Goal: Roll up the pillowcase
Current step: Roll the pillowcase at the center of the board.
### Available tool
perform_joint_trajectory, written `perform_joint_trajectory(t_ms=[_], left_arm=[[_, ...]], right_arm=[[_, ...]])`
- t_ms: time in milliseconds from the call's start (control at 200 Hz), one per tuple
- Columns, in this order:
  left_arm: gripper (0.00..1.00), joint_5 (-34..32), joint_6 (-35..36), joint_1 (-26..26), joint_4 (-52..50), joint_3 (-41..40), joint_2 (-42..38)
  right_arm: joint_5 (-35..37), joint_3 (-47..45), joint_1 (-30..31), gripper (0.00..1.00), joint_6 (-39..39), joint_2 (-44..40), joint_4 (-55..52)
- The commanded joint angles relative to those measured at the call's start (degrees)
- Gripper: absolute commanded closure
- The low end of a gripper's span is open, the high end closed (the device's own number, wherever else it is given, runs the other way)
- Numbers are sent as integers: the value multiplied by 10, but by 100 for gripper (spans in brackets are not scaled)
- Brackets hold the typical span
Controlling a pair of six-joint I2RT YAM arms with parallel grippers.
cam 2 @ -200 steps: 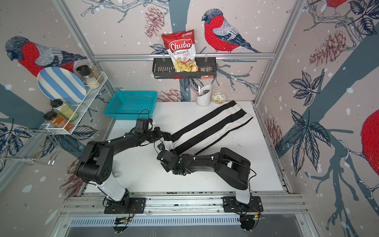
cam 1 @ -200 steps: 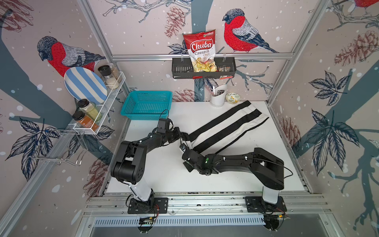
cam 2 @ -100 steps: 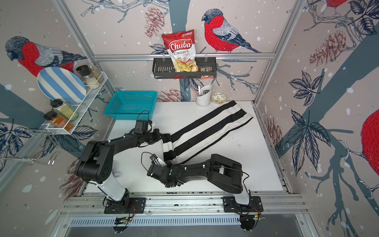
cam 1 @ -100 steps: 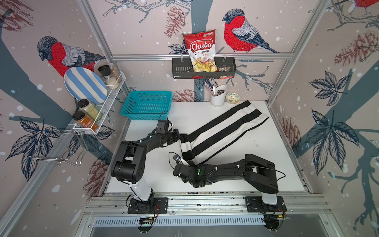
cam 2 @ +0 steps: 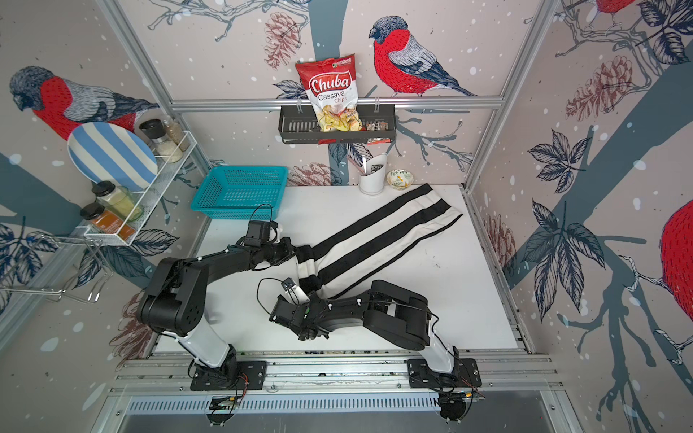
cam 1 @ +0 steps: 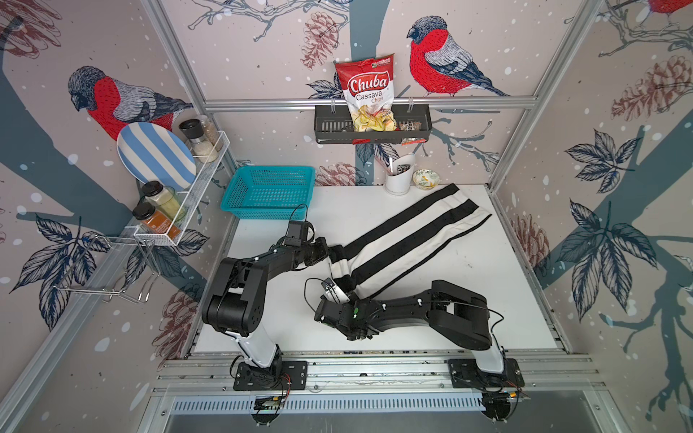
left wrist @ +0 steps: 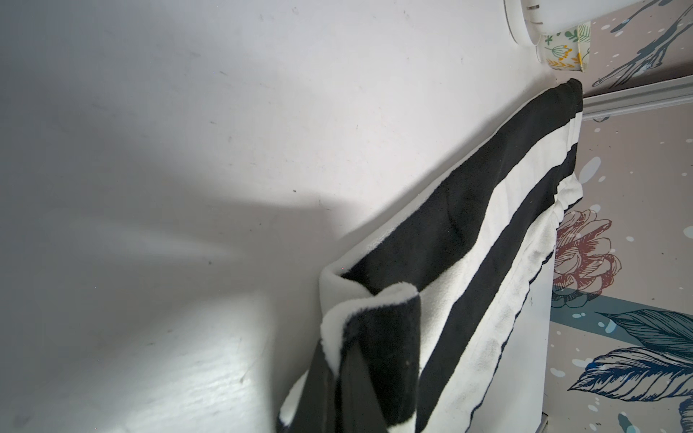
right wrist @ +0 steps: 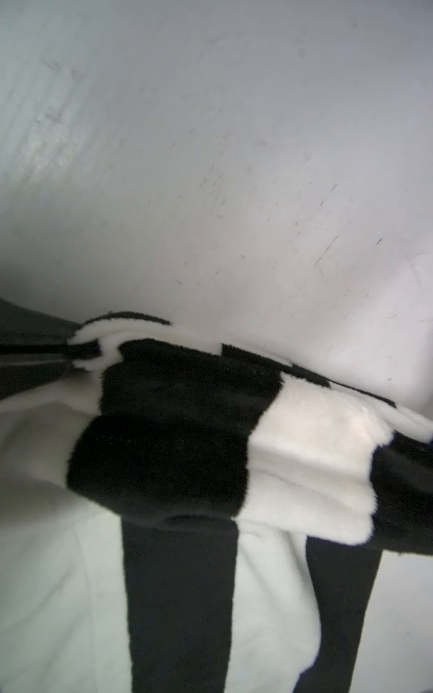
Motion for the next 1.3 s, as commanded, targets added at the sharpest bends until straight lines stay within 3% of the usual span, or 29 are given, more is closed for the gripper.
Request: perform_joint_trajectory(t_ms=[0, 450, 680, 1066, 1296], left_arm=[[100, 18, -19, 2, 14, 6, -7], [100, 58, -122, -22, 118, 33, 15], [100, 52, -126, -35, 144, 41, 41], [100, 38, -109, -26, 200, 1, 87], [100, 45, -94, -21, 201, -3, 97]], right_arm=[[23, -6, -3, 100, -2, -41, -29], [71, -83, -78, 100, -39, -147, -59], [77, -115, -105, 100, -60, -173, -46], [24, -135, -92, 100, -51, -116, 5], [-56, -174, -102, 100, -40, -108, 74]])
